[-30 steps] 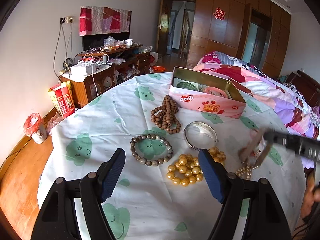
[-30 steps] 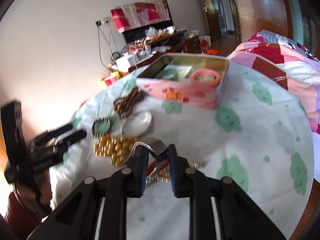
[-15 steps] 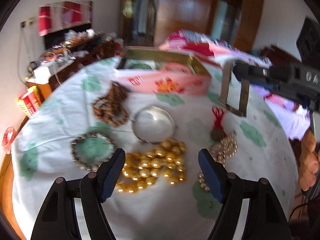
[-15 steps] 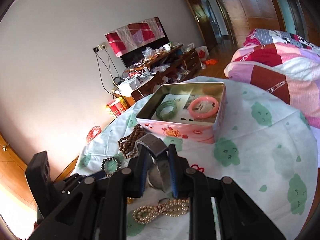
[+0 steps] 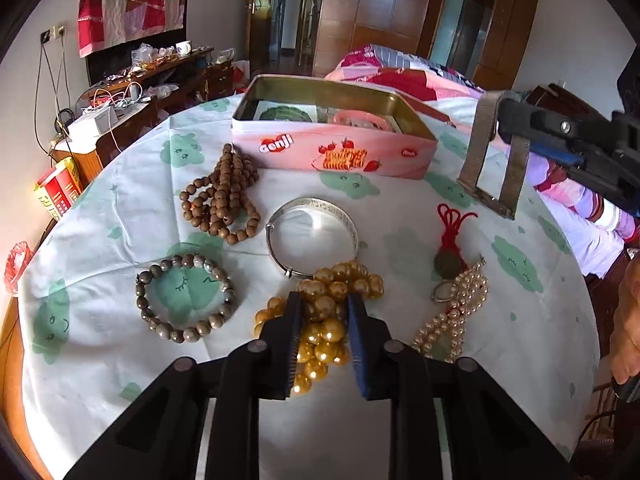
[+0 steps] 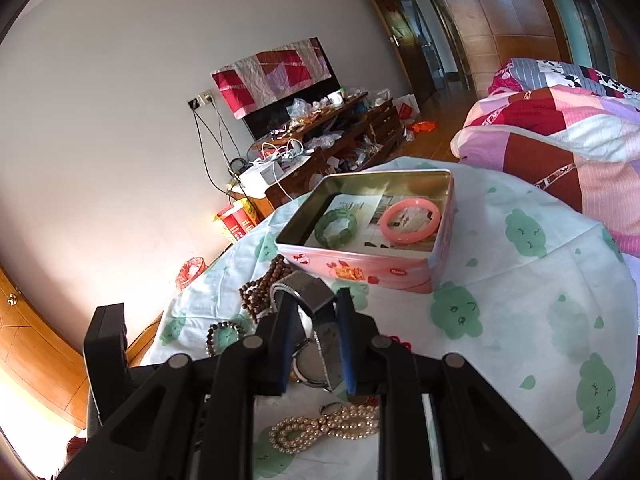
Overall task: Organize jewelry
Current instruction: 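Grasp the gold pearl strand with the left gripper while the right gripper holds the silver clasp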
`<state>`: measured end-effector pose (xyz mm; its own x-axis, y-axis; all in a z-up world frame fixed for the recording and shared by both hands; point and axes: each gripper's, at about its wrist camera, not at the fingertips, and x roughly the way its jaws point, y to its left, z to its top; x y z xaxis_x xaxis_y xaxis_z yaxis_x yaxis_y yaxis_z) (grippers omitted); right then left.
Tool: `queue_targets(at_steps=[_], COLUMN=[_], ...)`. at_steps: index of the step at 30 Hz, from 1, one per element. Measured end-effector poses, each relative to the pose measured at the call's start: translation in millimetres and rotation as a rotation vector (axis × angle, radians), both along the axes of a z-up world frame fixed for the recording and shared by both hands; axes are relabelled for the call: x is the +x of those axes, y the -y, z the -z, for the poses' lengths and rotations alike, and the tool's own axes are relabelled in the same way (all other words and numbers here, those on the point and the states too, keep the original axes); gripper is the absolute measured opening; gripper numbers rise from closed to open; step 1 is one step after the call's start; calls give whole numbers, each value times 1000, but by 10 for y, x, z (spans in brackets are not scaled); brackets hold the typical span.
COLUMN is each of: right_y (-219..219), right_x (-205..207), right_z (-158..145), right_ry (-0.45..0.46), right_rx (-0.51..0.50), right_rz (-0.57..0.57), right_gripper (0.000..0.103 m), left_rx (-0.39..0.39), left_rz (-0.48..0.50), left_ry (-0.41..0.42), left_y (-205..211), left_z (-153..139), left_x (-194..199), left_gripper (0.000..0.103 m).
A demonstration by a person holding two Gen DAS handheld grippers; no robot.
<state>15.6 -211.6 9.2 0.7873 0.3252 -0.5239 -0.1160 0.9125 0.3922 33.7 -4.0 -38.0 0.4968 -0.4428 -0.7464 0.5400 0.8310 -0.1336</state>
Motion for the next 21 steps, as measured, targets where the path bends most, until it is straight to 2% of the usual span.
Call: queue_targets(at_steps=[2, 4, 7, 11, 13, 14, 16, 17, 18, 21], right_y=[19, 48, 89, 109, 107, 107, 108, 106, 105, 96], right_x=[1, -4, -2, -3, 5, 12, 24, 36, 43, 45], right_z=[9, 16, 19, 5, 17, 35, 61, 81, 90, 97], right_ry=[-1, -1, -2, 3, -1, -5, -12, -17, -21, -22], right_rx=[5, 12, 33, 30, 28, 31, 34, 37, 41, 40], right_rz=[2, 5, 8, 13, 12, 12, 11, 10, 9, 4], right_gripper=[23, 23, 23, 23, 23, 23, 23, 23, 23, 23], left_rx=[-28, -84, -137, -129, -99, -77, -43, -31, -25, -14], left_rz=[-17, -25, -31, -6, 14, 14, 4, 4, 3, 6], left_ry=[10, 16, 35, 61, 53, 41, 9, -7, -10, 17], left_y=[-48, -121, -189, -218, -195, -178, -152, -144, -141, -82], left_z=[-35, -102, -219, -286, -239, -205, -130, -95, -77, -58], left_x=[-11, -20, -16, -13, -15, -2, 42, 52, 45, 18], left_gripper=[22, 10, 10, 10, 11, 15, 34, 52, 60, 61])
